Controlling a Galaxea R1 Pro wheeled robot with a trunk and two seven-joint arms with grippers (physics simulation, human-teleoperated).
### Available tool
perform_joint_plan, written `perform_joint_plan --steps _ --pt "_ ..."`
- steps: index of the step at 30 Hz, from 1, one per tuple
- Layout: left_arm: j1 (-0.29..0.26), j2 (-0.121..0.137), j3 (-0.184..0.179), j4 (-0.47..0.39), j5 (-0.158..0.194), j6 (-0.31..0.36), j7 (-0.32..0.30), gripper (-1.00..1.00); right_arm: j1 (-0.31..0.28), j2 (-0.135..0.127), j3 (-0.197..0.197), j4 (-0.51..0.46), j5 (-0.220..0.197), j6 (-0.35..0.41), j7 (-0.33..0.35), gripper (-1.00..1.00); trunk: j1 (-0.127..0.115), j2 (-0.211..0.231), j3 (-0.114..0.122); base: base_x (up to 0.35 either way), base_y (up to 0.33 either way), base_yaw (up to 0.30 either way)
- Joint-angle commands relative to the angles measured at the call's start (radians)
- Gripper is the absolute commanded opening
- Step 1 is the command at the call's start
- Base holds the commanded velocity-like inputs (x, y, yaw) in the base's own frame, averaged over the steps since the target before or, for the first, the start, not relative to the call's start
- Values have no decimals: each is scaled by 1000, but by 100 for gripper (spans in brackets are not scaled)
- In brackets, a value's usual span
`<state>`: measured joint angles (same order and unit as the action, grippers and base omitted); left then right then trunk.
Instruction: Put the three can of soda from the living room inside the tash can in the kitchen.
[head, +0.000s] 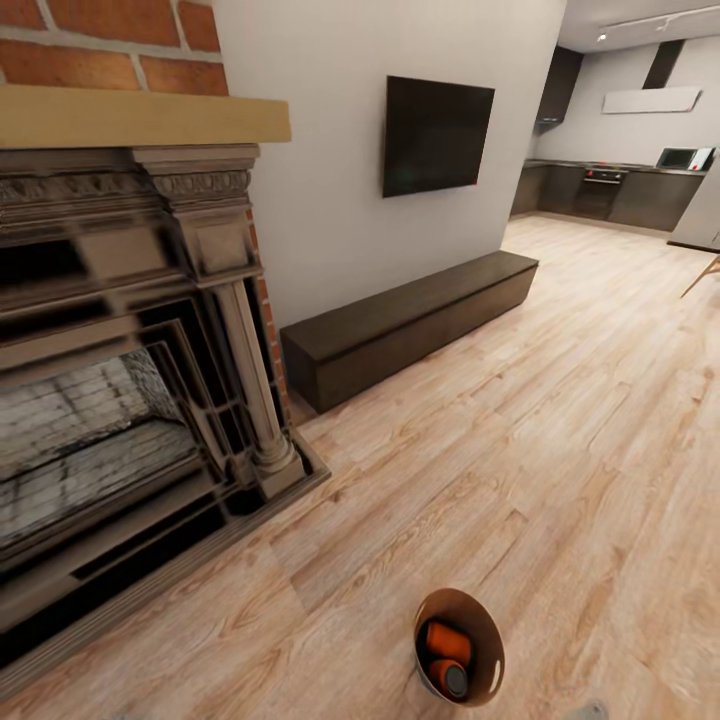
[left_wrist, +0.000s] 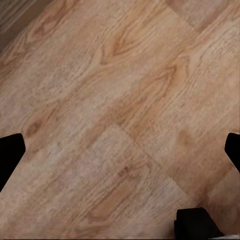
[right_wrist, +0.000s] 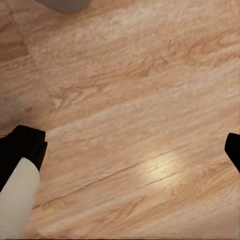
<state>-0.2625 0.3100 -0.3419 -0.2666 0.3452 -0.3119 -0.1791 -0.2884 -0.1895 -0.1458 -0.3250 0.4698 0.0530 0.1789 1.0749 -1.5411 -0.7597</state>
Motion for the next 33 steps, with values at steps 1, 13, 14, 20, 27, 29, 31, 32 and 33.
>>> perform_joint_plan --steps 1,13,14,20,27,29,31,32,33 --pt "0 0 0 18 0 -10 0 100 1 0 0 9 0 -2 5 100 -4 7 3 0 0 0" --pt "7 -6 0 110 1 -77 1 100 5 -18 -87 157 -20 -143 24 100 -50 91 41 0 0 0" --pt "8 -8 0 123 1 -80 1 100 5 -21 -93 166 -21 -150 25 100 -54 98 44 0 0 0" --pt "16 -13 1 200 5 -133 1 100 5 -53 -113 234 -26 -185 25 100 -77 140 63 0 0 0" --pt "35 -16 1 220 4 -166 1 100 5 -76 -118 325 -35 -262 25 100 -104 189 85 0 0 0" --pt "37 -17 0 221 3 -169 1 100 5 -81 -119 339 -37 -272 25 100 -111 203 91 0 0 0" --pt "43 -25 0 223 1 -171 1 100 26 -96 -119 354 -39 -288 25 100 -119 217 97 0 0 0" --pt "44 -29 0 223 1 -171 1 100 34 -99 -119 356 -39 -291 25 100 -123 224 100 0 0 0" --pt "45 -34 0 223 1 -172 1 100 42 -103 -119 358 -39 -293 25 100 -127 231 104 0 0 0"
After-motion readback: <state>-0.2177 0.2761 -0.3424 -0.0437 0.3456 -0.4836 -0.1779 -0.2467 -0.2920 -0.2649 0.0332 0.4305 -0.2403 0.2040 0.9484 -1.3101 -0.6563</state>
